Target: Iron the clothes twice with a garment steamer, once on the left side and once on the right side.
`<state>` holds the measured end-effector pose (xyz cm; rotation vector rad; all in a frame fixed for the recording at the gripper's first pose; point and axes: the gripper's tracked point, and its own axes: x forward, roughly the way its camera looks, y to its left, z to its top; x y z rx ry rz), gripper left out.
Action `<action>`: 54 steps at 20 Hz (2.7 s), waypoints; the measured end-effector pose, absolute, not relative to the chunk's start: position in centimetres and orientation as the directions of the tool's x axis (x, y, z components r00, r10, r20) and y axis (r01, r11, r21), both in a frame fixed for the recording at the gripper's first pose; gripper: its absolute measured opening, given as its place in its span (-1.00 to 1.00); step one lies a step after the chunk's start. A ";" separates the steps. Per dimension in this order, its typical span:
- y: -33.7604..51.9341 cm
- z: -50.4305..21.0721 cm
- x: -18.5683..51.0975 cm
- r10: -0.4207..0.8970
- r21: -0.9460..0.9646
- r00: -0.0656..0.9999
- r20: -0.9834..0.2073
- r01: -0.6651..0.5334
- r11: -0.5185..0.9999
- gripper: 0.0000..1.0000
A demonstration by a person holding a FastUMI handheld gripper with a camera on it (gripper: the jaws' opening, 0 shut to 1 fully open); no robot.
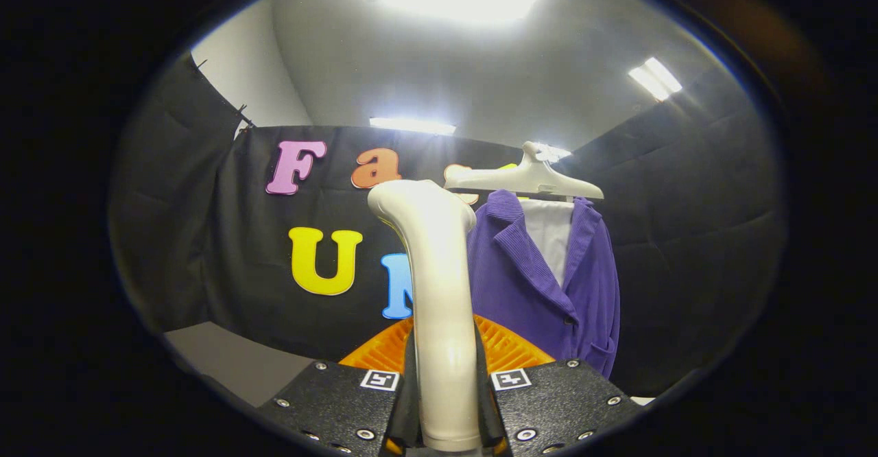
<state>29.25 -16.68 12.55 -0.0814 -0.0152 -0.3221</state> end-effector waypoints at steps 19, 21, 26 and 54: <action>-26.2 0.7 30.8 -0.455 -0.124 0.879 -0.143 0.440 0.889 -0.32; -26.2 -1.6 29.8 -0.455 -0.140 0.871 -0.184 0.435 0.889 -0.32; -26.9 -6.8 26.5 -0.463 -0.174 0.841 -0.281 0.430 0.886 -0.32; -26.4 -17.8 14.2 -0.446 -0.193 0.765 -0.464 0.404 0.894 -0.32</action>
